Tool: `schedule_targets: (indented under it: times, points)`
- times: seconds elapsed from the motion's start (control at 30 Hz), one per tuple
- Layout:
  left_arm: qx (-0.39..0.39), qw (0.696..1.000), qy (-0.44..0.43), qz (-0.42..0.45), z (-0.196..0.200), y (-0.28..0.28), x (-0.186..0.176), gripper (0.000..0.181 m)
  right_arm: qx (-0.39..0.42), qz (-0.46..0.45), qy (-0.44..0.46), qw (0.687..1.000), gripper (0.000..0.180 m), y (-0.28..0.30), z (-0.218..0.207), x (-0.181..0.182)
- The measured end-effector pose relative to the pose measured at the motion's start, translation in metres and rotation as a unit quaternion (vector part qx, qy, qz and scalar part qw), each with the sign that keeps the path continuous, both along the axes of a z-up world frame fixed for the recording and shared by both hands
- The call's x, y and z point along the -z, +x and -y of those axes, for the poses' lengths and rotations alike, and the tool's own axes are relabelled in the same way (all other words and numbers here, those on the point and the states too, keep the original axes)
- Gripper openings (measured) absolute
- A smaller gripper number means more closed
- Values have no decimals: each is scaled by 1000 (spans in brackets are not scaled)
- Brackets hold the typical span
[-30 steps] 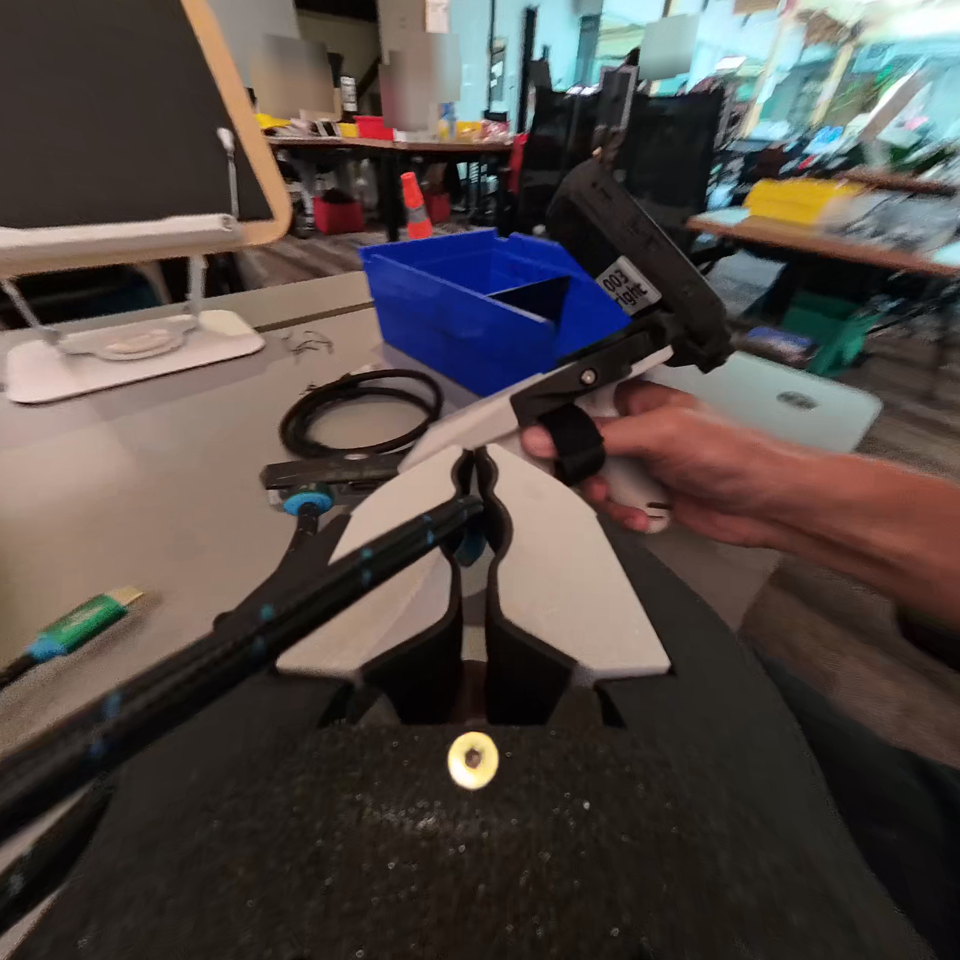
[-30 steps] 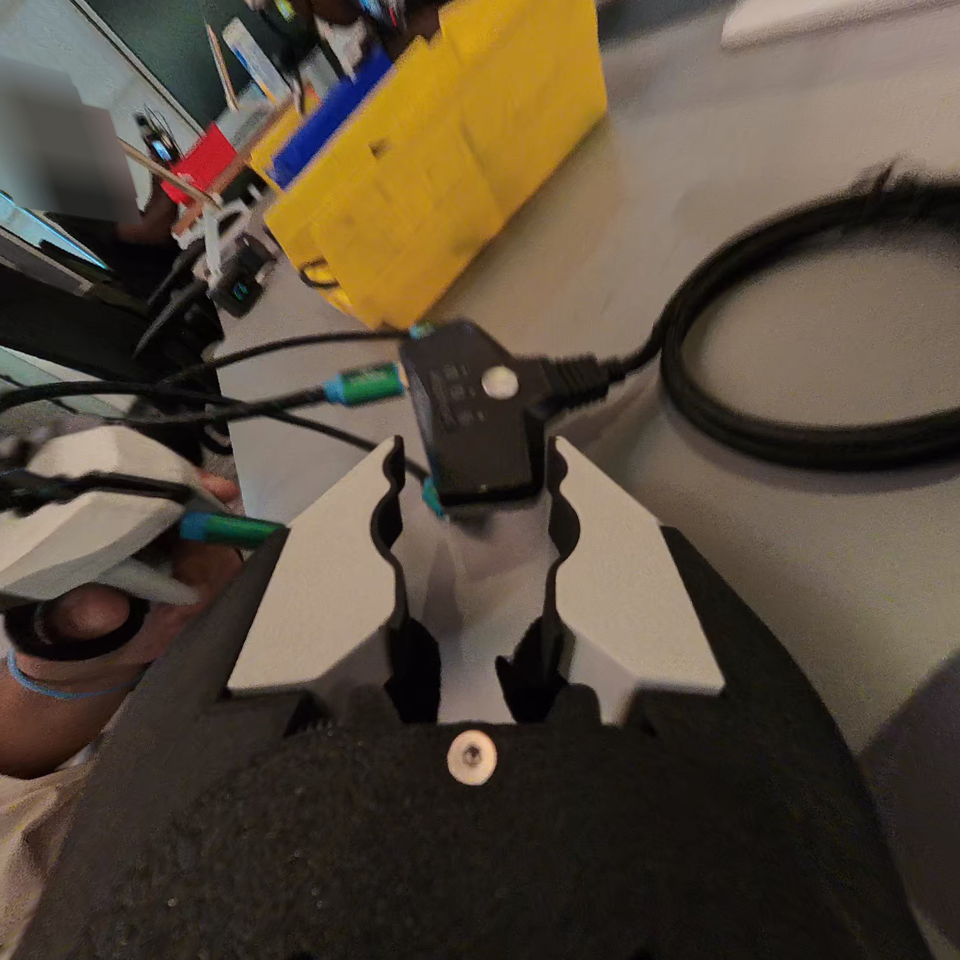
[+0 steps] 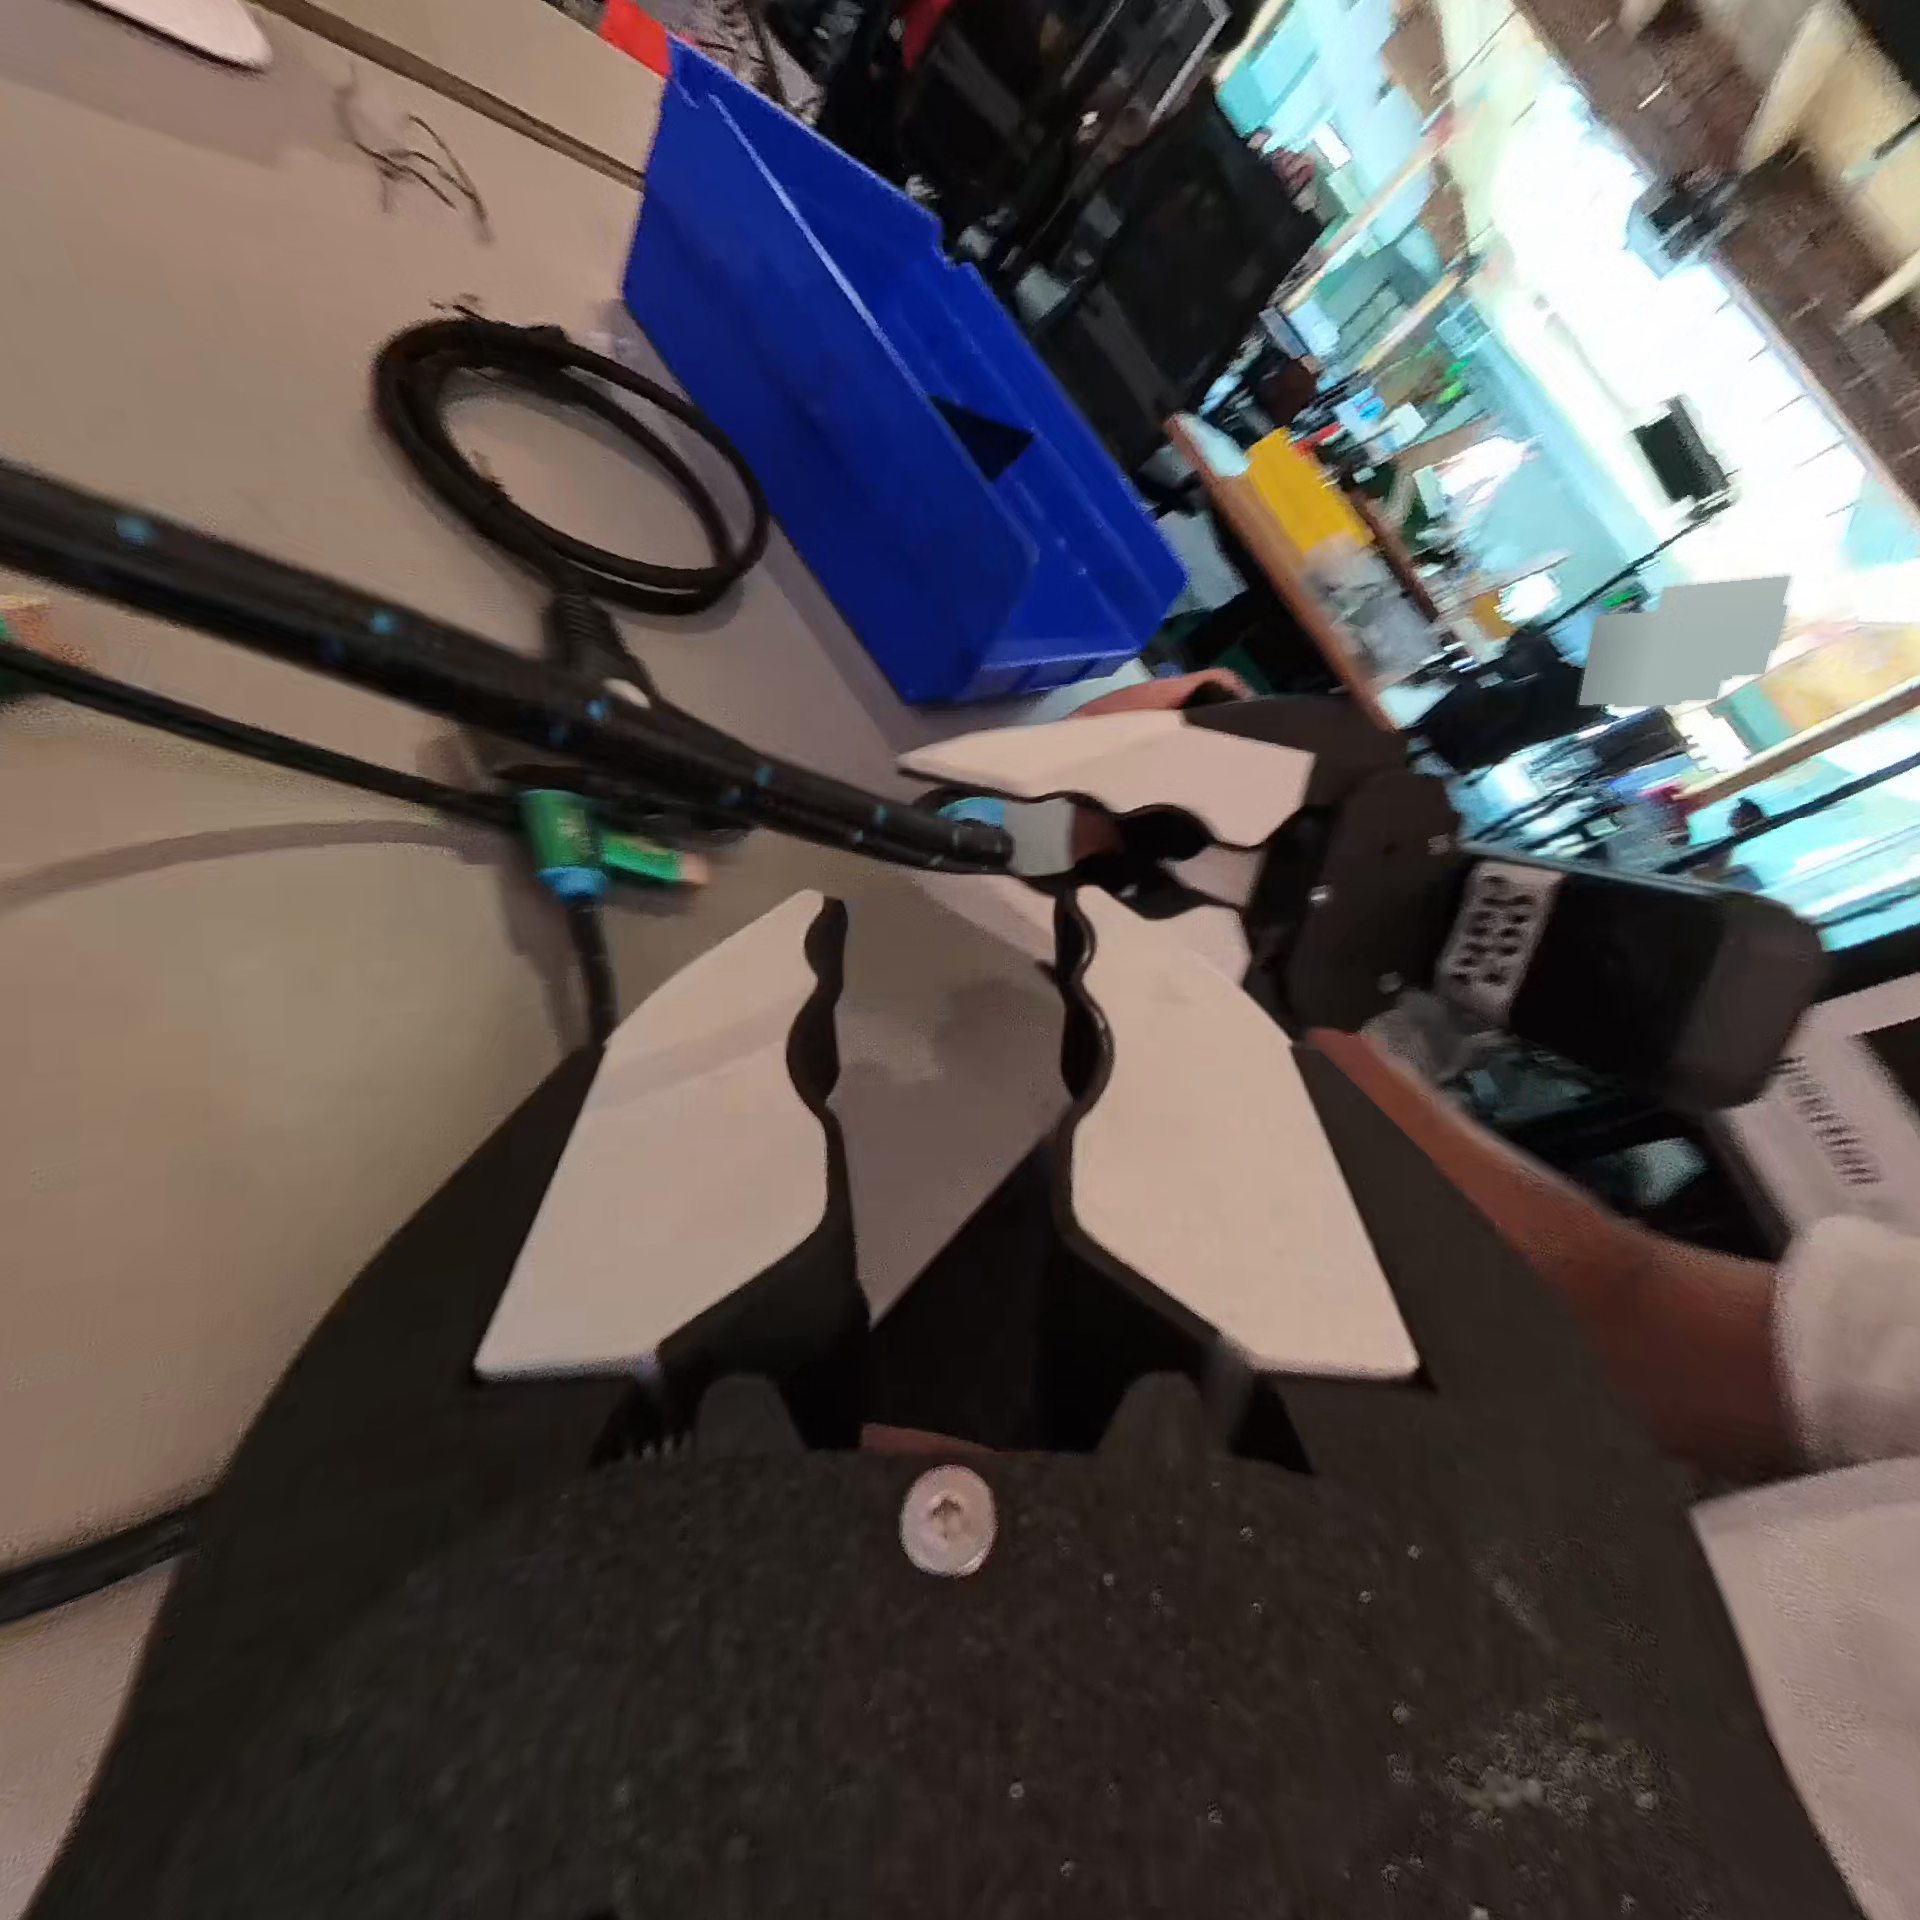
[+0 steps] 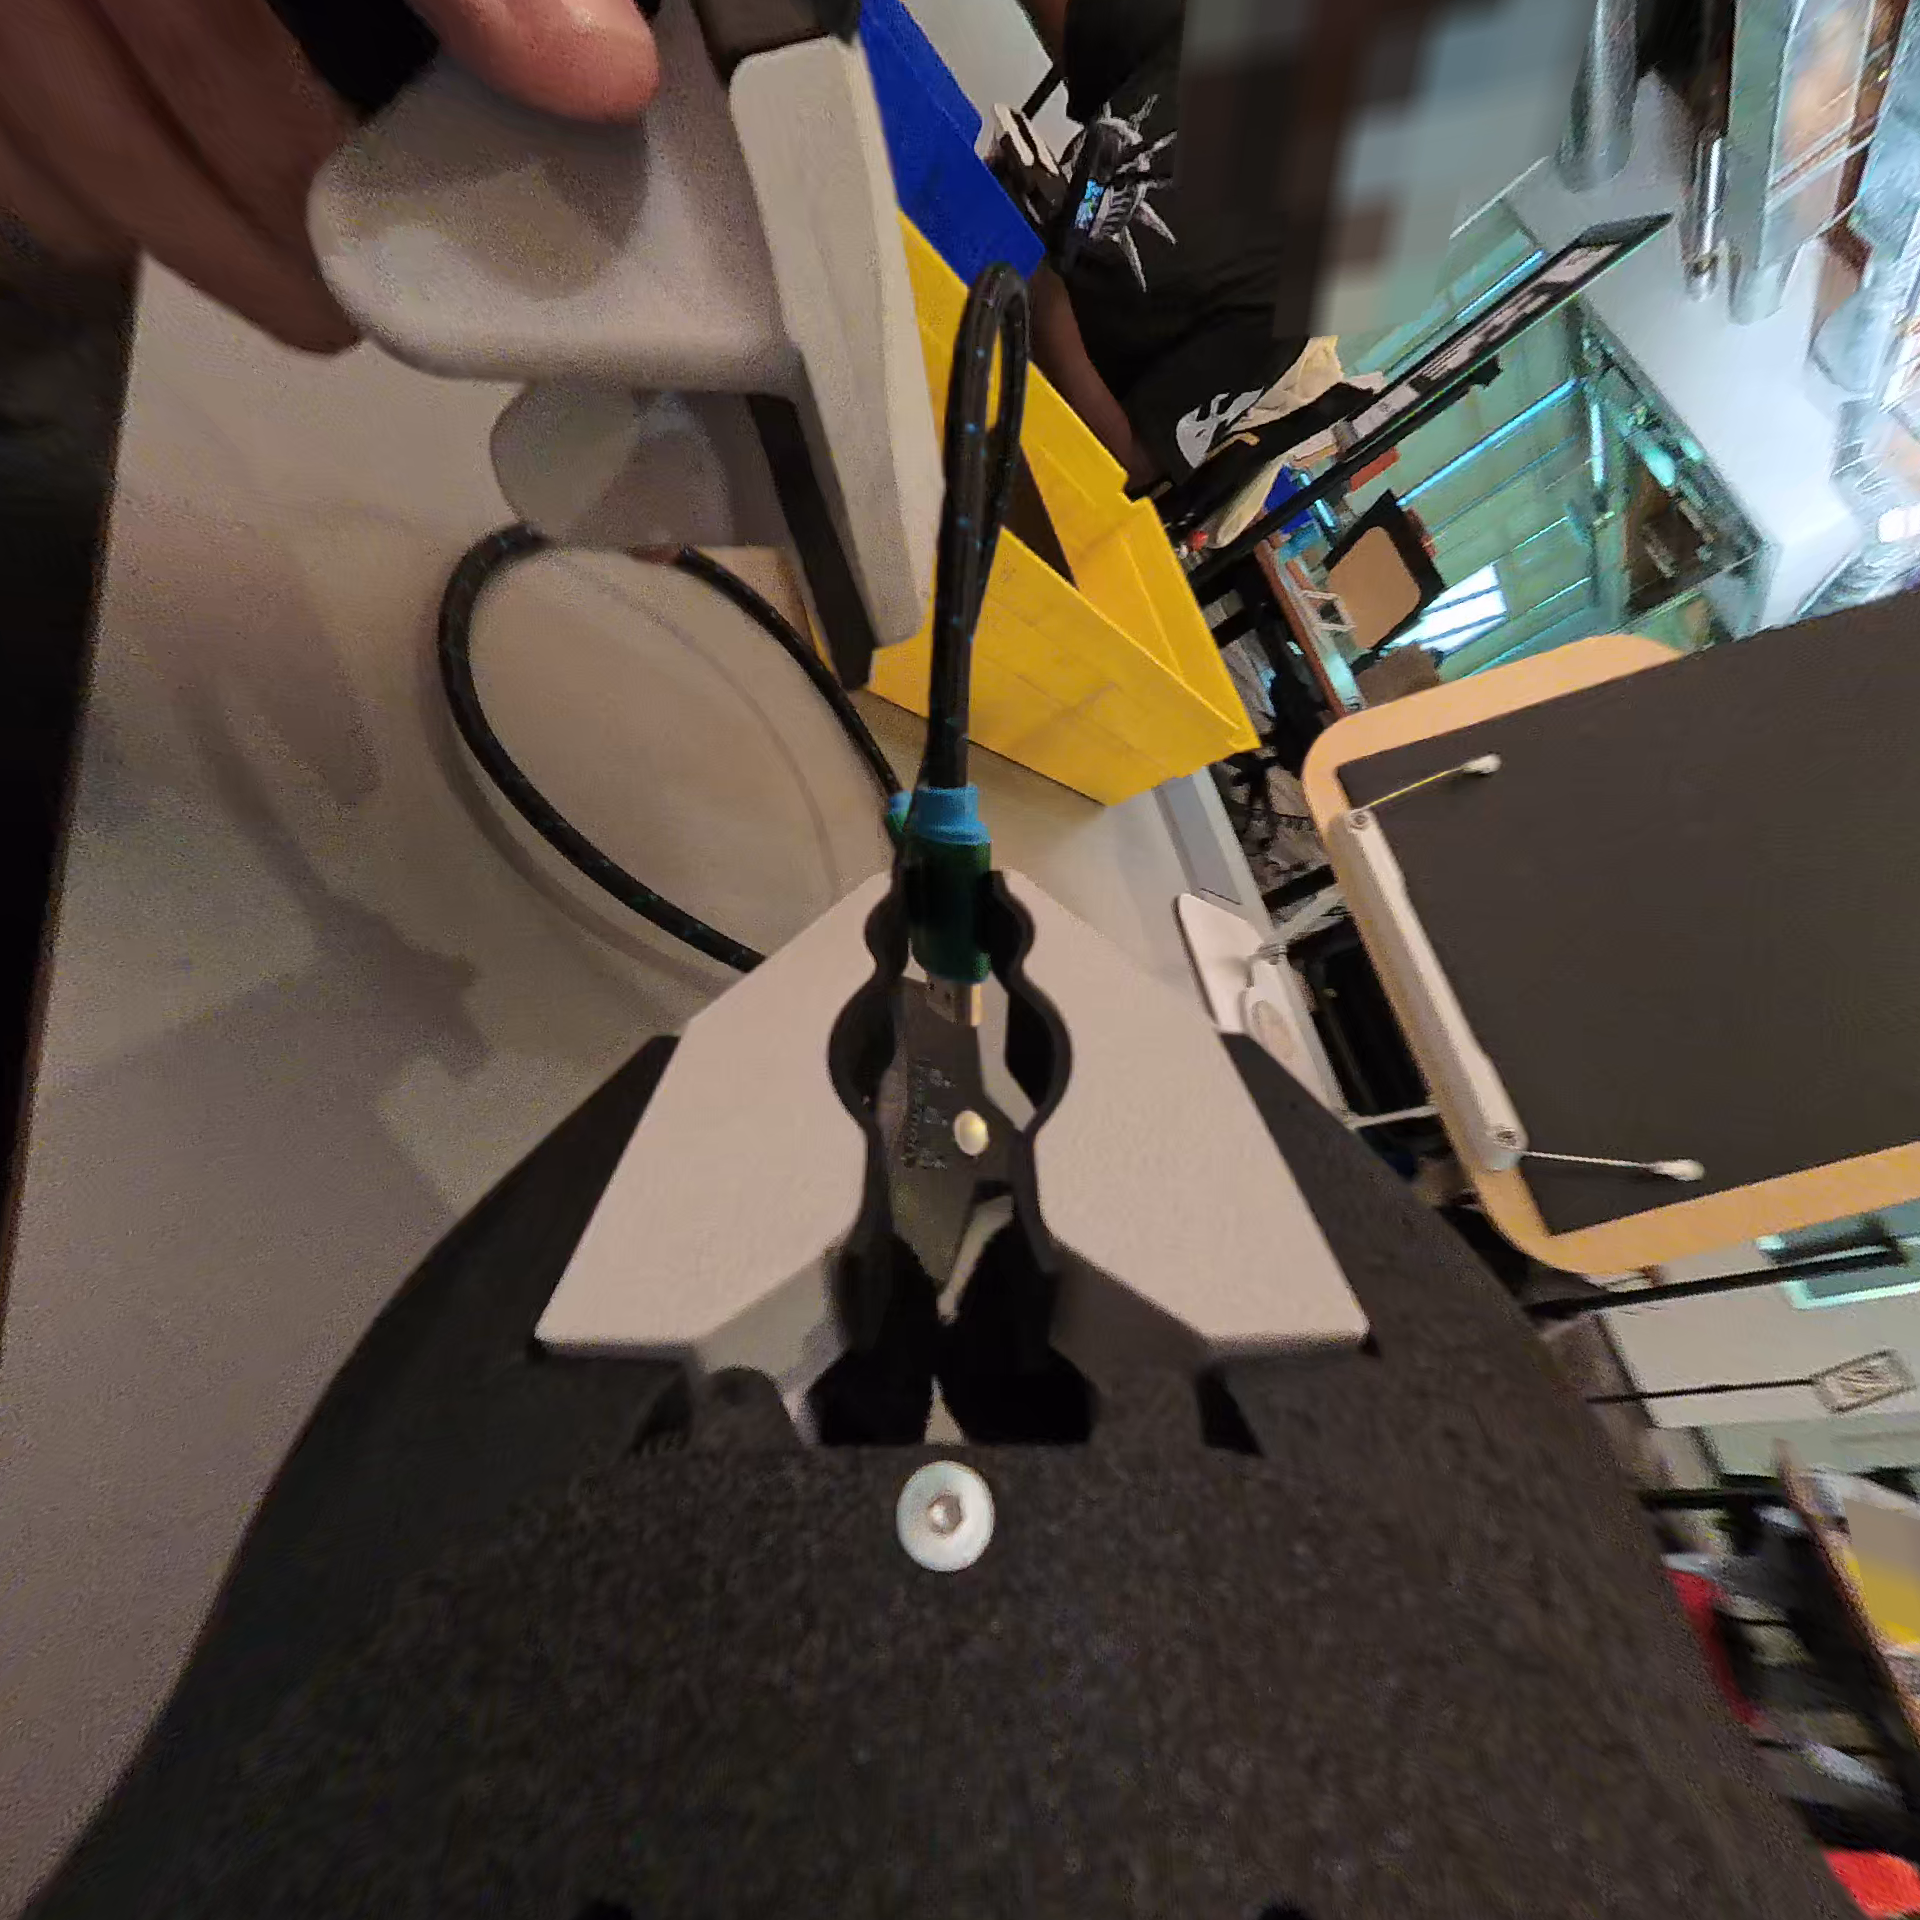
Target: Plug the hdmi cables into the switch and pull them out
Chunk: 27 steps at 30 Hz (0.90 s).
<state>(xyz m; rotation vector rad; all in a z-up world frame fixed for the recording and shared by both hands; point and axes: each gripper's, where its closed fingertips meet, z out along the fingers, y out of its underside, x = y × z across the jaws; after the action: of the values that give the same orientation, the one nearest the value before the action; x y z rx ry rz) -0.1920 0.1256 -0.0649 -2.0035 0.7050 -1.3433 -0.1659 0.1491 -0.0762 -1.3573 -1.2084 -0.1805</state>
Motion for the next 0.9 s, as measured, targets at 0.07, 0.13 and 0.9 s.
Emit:
schedule_targets:
  times: [0.07, 0.13, 0.9]
  points:
    - [15, 1000, 10, -21, 2, -3, 7, 40, 3, 45, 38, 998, 14, -4, 2, 1]
    - [30, 999, -11, 2, 7, -2, 5, 40, 10, 95, 84, 992, 13, -14, 5, 0]
    - [93, 988, -88, 85, 14, -10, 25, 6, 11, 191, 155, 969, 13, -29, 10, 13]
